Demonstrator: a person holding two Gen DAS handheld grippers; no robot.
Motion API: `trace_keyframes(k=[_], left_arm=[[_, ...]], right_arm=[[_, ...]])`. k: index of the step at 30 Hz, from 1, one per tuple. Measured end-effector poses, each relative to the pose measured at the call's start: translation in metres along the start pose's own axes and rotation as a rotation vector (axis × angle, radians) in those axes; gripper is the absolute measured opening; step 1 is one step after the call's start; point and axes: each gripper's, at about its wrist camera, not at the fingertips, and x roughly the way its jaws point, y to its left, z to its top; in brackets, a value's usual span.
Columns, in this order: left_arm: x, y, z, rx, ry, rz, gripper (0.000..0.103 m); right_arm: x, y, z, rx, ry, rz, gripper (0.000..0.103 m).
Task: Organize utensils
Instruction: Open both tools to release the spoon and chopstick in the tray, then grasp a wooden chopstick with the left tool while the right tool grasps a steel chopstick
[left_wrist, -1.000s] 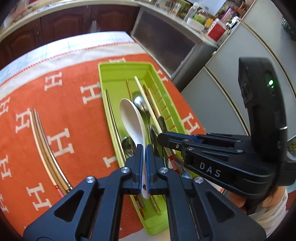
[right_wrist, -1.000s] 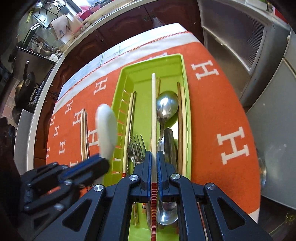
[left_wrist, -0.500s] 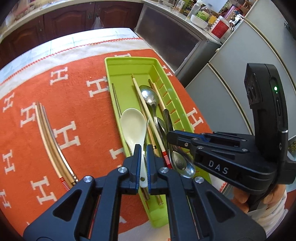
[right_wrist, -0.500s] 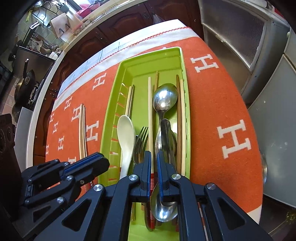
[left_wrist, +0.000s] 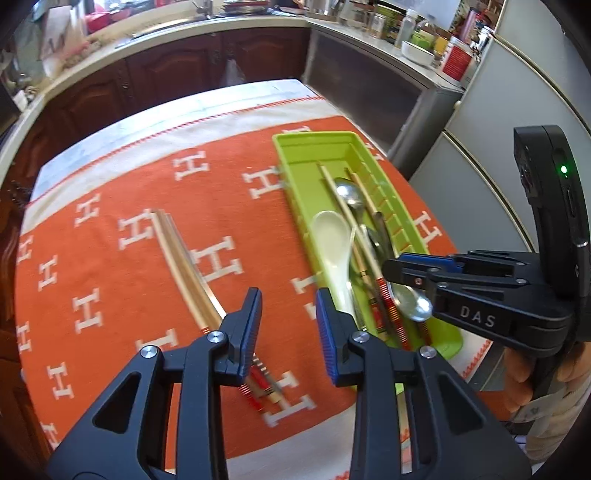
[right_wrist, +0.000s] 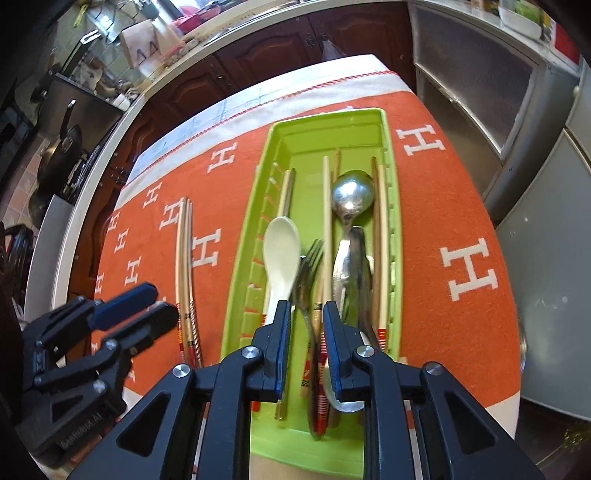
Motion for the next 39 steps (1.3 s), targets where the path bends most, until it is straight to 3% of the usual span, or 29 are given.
trace_keyframes(k=[5, 9, 24, 31, 39], left_arm=[[-0.015, 0.020, -0.009, -0.038, -0.018, 0.029, 0.029], [-0.022, 0.038, -0.017, -0.075, -0.030, 0.058, 0.036], [-0.019, 0.090, -0.037, -0.190, -0.023, 0.131, 0.036], [-0.011, 0.105, -0.044, -0.220, -0.013, 0.137, 0.036], [0.000, 0.114, -0.056, -0.239, 0.002, 0.134, 0.036]], right_arm=[[-0.006, 0.017, -0.004, -0.036, 0.007, 0.023, 0.018], [-0.006, 0.036, -0.007, -0.078, 0.013, 0.032, 0.018], [0.003, 0.103, -0.004, -0.244, 0.027, 0.046, 0.018], [0.027, 0.130, 0.001, -0.308, 0.052, 0.065, 0.018], [0.074, 0.147, -0.008, -0.365, 0.147, 0.035, 0.018]])
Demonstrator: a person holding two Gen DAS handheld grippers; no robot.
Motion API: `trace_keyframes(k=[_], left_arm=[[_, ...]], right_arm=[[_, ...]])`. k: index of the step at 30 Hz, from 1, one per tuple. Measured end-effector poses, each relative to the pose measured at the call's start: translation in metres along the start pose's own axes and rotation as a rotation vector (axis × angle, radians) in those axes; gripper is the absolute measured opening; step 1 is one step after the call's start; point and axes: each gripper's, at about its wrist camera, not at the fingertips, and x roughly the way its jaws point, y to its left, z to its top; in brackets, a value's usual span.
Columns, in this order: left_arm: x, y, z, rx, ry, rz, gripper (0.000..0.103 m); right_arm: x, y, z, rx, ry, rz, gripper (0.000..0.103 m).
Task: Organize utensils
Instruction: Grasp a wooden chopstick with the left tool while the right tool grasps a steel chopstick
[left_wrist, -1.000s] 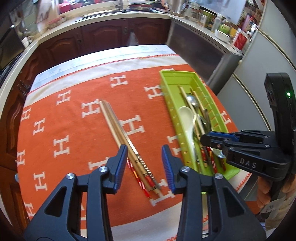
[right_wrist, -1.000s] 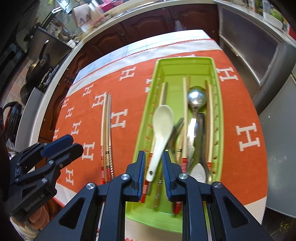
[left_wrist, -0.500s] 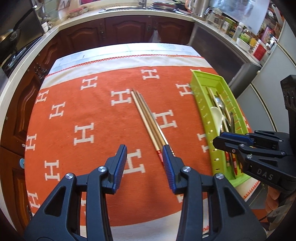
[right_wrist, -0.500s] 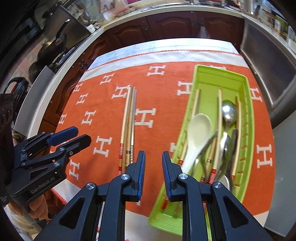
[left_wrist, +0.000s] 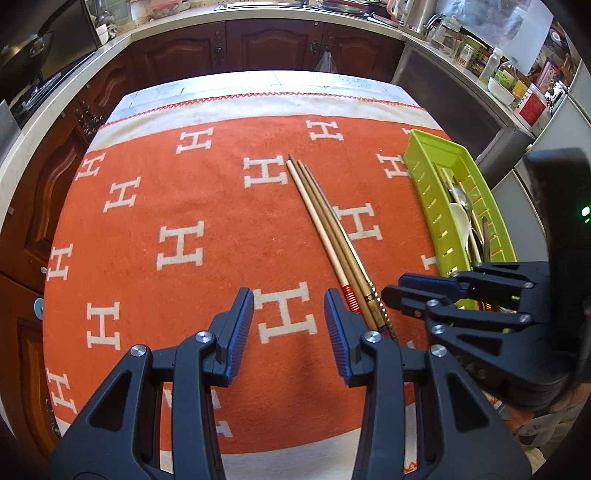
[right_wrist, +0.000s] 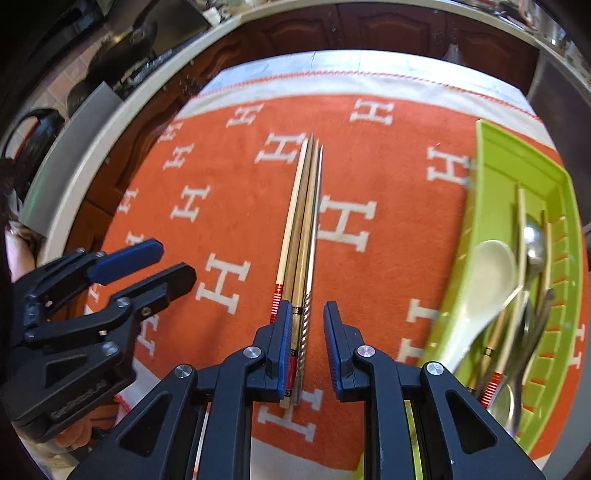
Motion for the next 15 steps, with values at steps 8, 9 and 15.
trace_keyframes(k=[8, 9, 15], left_arm=[[0.004, 0.011, -0.003, -0.024, 0.002, -0.016, 0.036], [0.005, 0.012, -0.003, -0.026, 0.003, -0.018, 0.036], [0.011, 0.017, -0.005, -0.043, 0.015, -0.030, 0.036]], right_arm=[[0.025, 0.010, 0.000, -0.030, 0.041, -0.044, 0.018], [0.028, 0.010, 0.000, -0.031, 0.045, -0.048, 0.018], [0.033, 0.015, 0.003, -0.052, 0.045, -0.076, 0.017]])
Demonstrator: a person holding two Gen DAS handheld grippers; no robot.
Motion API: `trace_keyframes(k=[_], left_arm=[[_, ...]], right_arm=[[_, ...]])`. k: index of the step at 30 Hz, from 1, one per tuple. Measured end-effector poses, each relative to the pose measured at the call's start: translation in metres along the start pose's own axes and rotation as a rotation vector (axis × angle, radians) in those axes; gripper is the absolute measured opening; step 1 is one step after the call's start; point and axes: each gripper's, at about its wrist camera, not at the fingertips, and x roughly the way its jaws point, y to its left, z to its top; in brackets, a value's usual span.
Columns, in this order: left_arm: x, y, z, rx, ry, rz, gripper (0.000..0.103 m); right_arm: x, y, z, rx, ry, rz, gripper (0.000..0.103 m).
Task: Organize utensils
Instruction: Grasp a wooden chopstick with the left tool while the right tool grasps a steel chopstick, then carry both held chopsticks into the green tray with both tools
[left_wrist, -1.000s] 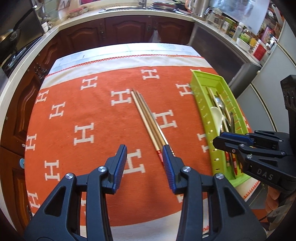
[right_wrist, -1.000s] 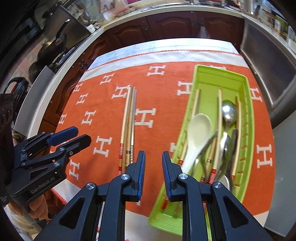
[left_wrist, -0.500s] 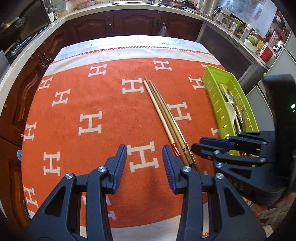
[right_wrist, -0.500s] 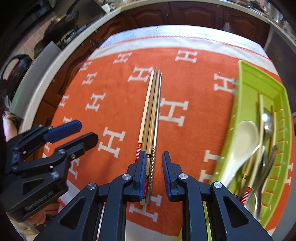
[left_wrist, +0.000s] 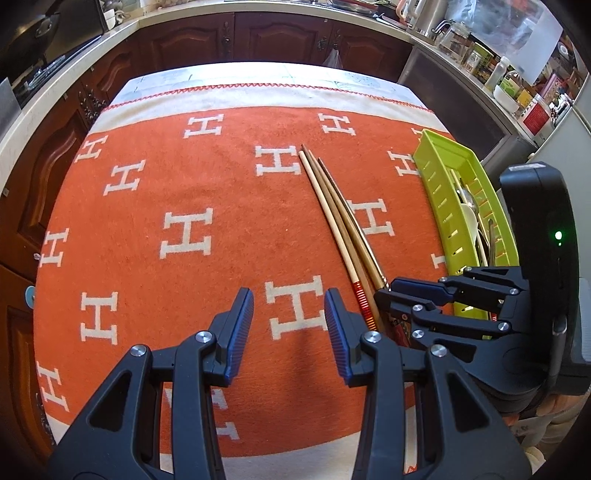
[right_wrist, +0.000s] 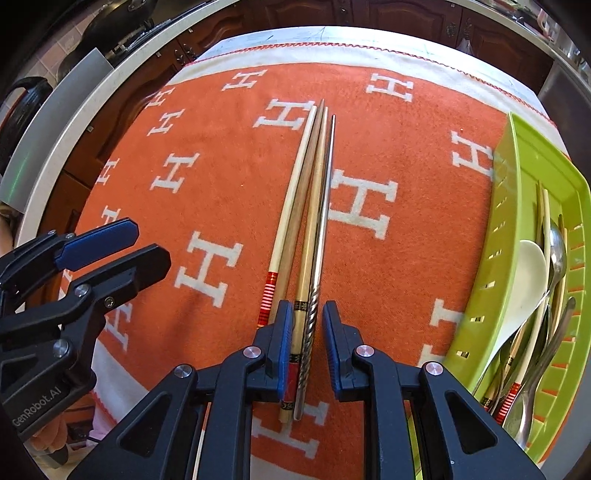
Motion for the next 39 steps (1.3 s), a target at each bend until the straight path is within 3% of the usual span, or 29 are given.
trace_keyframes(k=[8, 18, 24, 29, 31, 39], left_arm=[[0.012, 0.005, 0.000, -0.029, 0.025, -0.028, 0.036], [0.031, -0.014, 0.007, -0.031, 0.051, -0.113, 0.036], [0.053, -0.029, 0.010, -0.023, 0.089, -0.045, 0.036], [0.061, -0.037, 0.012, 0.010, 0.085, 0.062, 0.022], [0.063, -0.040, 0.013, 0.029, 0.079, 0.123, 0.004], [0.062, -0.023, 0.017, -0.071, 0.087, 0.085, 0.003]], right_arm=[[0.006, 0.009, 0.011, -0.034, -0.049, -0.064, 0.013], [-0.005, -0.024, 0.007, 0.115, -0.088, 0.013, 0.012], [-0.019, -0.033, 0.002, 0.134, -0.123, 0.033, 0.012], [-0.018, -0.033, -0.001, 0.129, -0.119, 0.042, 0.012], [-0.016, -0.032, -0.001, 0.118, -0.108, 0.046, 0.012], [-0.007, -0.023, 0.000, 0.080, -0.100, 0.037, 0.012]])
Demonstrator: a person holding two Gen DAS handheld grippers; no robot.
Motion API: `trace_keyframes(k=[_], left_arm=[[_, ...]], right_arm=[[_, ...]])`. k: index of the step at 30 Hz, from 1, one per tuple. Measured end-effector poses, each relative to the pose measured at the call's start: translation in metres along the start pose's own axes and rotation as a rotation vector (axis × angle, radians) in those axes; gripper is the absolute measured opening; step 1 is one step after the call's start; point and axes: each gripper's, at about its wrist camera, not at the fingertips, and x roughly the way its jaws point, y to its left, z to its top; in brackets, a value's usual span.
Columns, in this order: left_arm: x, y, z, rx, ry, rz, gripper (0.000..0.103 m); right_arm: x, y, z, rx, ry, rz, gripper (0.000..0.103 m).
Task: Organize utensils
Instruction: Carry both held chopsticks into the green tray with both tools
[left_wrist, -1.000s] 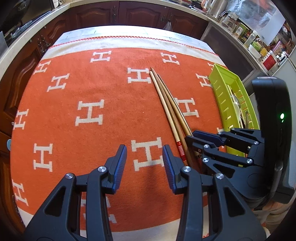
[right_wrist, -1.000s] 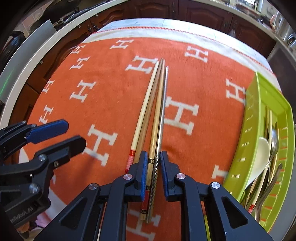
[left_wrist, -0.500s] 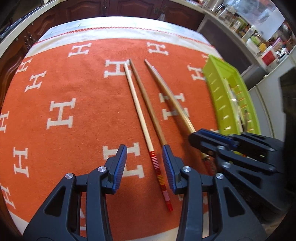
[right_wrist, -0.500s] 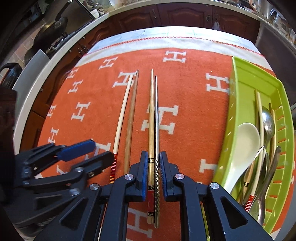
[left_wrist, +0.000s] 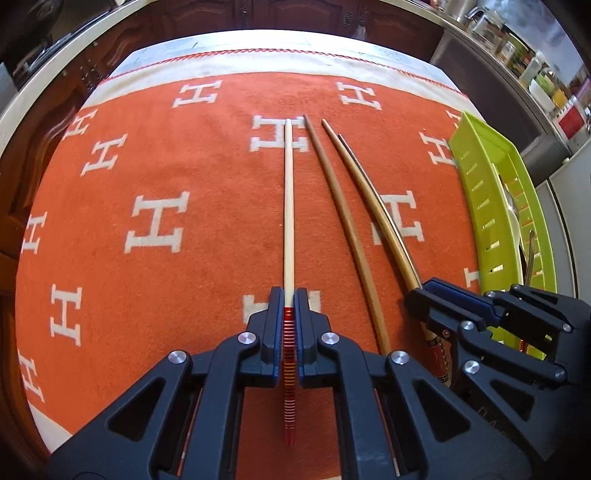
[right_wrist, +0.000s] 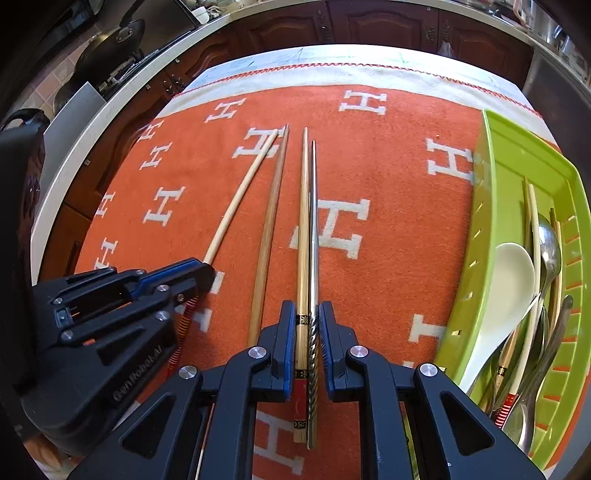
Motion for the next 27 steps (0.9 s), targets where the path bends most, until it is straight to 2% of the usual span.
trace_keyframes(k=[8, 16, 17, 20, 27], left_arm=[[-0.017, 0.015, -0.002, -0.030, -0.024, -0.042, 0.003], [-0.042, 0.014, -0.001, -0.037, -0.067, -0.074, 0.003], [-0.045, 0.014, -0.002, -0.038, -0.072, -0.076, 0.003], [-0.051, 0.012, -0.003, -0.038, -0.080, -0.077, 0.003], [-0.054, 0.014, -0.006, -0.040, -0.078, -0.081, 0.003]], right_arm=[[-0.012, 0.002, -0.001, -0.001, -0.043, -0.010, 0.011], [-0.045, -0.001, 0.000, 0.025, -0.113, -0.003, 0.011], [-0.049, 0.000, -0.001, 0.024, -0.121, -0.002, 0.005], [-0.060, -0.001, -0.001, 0.027, -0.139, -0.003, 0.005], [-0.057, 0.002, -0.002, 0.033, -0.119, 0.005, 0.005]])
